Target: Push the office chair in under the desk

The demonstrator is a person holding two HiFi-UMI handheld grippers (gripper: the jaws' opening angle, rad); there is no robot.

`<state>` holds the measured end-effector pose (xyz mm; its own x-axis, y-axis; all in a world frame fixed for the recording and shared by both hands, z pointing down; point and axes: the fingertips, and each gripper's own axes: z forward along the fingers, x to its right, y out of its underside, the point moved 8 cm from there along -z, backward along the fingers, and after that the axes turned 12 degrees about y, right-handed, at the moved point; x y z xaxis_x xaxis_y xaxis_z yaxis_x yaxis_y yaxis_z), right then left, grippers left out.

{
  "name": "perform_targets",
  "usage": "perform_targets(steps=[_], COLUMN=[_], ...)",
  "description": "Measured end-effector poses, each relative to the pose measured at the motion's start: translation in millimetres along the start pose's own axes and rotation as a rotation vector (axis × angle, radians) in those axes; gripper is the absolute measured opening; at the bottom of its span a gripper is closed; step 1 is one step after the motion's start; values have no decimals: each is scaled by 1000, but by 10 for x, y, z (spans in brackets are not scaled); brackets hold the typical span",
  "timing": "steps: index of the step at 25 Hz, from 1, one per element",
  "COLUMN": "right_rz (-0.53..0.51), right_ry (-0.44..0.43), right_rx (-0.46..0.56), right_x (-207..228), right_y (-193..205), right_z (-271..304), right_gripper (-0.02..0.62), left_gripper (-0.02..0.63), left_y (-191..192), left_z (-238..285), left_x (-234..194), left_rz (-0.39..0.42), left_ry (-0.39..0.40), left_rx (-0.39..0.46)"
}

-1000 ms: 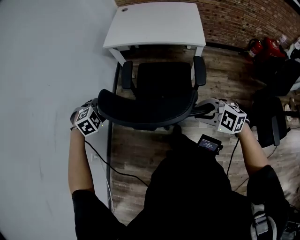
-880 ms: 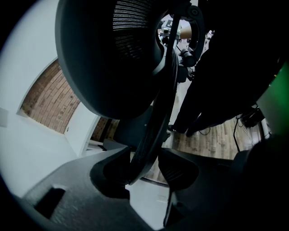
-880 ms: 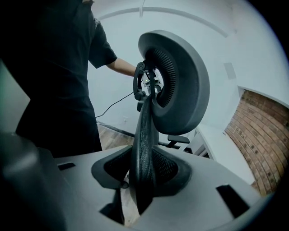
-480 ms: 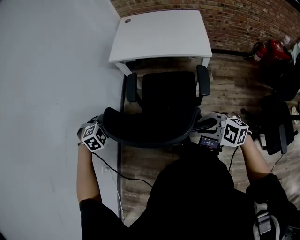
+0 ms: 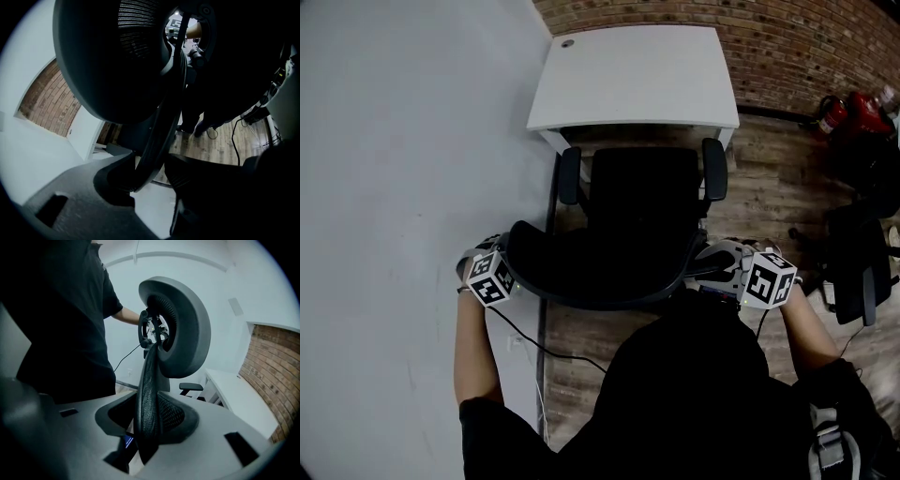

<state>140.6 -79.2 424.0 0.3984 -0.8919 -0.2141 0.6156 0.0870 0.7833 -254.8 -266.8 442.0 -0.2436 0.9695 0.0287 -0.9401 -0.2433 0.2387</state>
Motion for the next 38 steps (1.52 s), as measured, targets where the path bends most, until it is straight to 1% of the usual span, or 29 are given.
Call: perform_targets(steps=[7, 16, 24, 32, 36, 38], right_rz=[22, 8, 1, 13, 20, 23], right_ry=[-6, 63, 91, 131, 138, 142], right_rx=[2, 42, 57, 54, 46, 39], right_x=[192, 573, 884, 1227, 1410, 1483], right_y=[58, 176, 206, 222, 201, 201], right_z=[61, 140, 257, 390, 659, 700], right_gripper=[131, 132, 133, 138, 137, 137], left_gripper=[196, 201, 202, 202, 202, 202], left_y=[35, 18, 42, 1, 161, 187], left_z=[70, 140, 161, 134, 201, 215], left_x=[-231, -599, -963, -1394, -1729, -1830], left_rz=[-17, -46, -57, -28, 13, 26], left_ry=[-9, -52, -42, -59, -60, -62], left_rx=[-18, 5, -6, 13, 40, 46])
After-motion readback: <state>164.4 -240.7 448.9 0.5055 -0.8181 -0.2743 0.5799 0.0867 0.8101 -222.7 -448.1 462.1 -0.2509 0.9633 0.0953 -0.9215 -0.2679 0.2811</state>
